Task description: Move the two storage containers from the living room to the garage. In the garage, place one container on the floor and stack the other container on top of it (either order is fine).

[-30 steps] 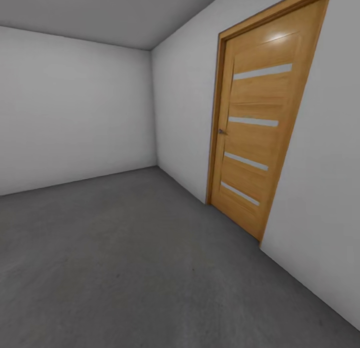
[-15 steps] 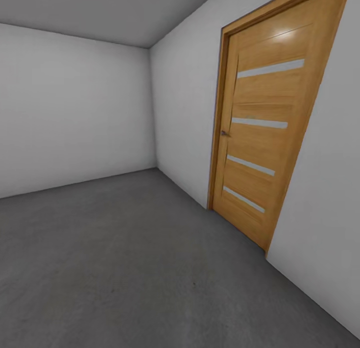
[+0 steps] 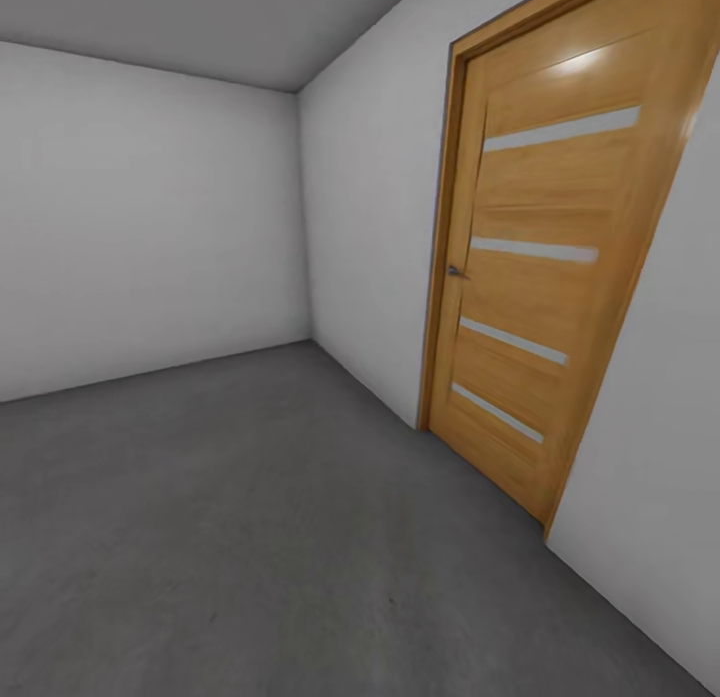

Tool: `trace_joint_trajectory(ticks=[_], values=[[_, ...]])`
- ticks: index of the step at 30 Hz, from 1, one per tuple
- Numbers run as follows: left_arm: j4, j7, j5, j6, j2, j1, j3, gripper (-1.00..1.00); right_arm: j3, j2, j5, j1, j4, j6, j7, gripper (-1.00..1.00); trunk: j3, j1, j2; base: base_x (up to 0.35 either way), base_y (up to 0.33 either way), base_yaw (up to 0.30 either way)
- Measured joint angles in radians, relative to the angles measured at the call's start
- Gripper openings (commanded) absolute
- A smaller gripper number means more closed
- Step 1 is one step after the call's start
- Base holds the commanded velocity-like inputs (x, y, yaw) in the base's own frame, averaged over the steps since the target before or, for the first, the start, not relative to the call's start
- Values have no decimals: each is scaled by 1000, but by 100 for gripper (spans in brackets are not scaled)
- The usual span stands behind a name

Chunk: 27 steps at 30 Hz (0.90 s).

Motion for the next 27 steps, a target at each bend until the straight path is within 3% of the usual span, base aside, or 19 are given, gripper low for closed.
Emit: trace_joint_trajectory(ticks=[27], values=[[0,0,0,0,0,0,0,100,0,0,-1,0,0,0,0,100,0,0,0,324,0,0]])
